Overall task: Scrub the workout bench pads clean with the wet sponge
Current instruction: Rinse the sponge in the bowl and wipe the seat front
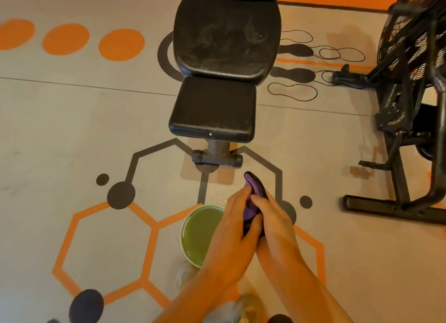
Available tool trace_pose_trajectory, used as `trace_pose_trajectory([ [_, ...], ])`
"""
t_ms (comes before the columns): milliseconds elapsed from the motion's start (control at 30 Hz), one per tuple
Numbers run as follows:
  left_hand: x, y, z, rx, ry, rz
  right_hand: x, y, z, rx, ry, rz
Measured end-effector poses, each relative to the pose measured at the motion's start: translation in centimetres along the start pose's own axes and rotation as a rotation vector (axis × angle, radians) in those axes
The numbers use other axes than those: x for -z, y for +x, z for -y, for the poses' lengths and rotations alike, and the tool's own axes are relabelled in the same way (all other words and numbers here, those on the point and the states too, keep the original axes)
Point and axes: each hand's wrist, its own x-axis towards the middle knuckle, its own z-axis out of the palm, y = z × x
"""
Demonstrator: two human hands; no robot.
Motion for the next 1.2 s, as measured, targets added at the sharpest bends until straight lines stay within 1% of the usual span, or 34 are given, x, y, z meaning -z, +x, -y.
trace_pose_trajectory([
  [33, 0.5, 0.7, 0.4, -0.014, 0.018, 0.011, -0.6, 0.5, 0.2, -0.011, 0.038, -0.031],
  [100, 1.6, 2.4, 1.6, -0.048, 0.062, 0.035, -1.7, 1.4, 0.6, -0.007, 0.017, -0.095],
  [200, 3.7, 5.3, 3.8, -0.053, 0.158, 0.040, -2.9, 3.6, 1.4, 0.084, -0.050, -0.143],
  [300, 6.2, 8.6, 6.0, -0.056, 0.292, -0.026, -4.6, 6.8, 1.9, 0.306, -0.156, -0.224],
  [433, 10.2, 13.2, 9.0, -0.154, 0.407, -0.199, -5.8, 12.3, 1.4, 0.671, -0.352, -0.266],
  [500, 12.1, 15.6, 10.4, -0.208, 0.491, -0.265, -6.2, 15.2, 0.1, 0.783, -0.482, -0.282],
  [567, 13.5, 17.6, 11.7, -0.236, 0.597, -0.293, -6.9, 17.6, -1.8, 0.867, -0.602, -0.296],
  [667, 14.4, 19.1, 13.3, -0.219, 0.664, -0.243, -8.6, 19.4, -4.4, 0.968, -0.791, -0.399],
  [700, 14.4, 19.3, 13.8, -0.221, 0.663, -0.227, -9.3, 19.7, -5.1, 1.016, -0.822, -0.392],
  [733, 14.3, 19.4, 14.1, -0.237, 0.659, -0.220, -10.2, 19.8, -5.9, 1.081, -0.854, -0.345],
  [800, 14.2, 19.6, 14.6, -0.291, 0.653, -0.219, -12.3, 19.9, -7.5, 1.162, -0.992, -0.272],
  [867, 14.3, 19.8, 15.0, -0.310, 0.649, -0.213, -14.4, 19.9, -8.7, 1.173, -1.112, -0.242],
  [933, 14.4, 19.9, 15.1, -0.321, 0.656, -0.211, -15.3, 19.7, -9.2, 1.185, -1.175, -0.203],
  [1000, 14.3, 19.9, 15.3, -0.333, 0.670, -0.221, -14.5, 19.8, -9.0, 1.191, -1.208, -0.151],
  [1133, 13.6, 19.3, 15.2, -0.307, 0.621, -0.234, -11.4, 19.5, -8.2, 1.250, -1.330, -0.013],
  [1200, 12.7, 18.4, 15.1, -0.311, 0.609, -0.250, -10.0, 18.6, -8.1, 1.173, -1.298, 0.063],
])
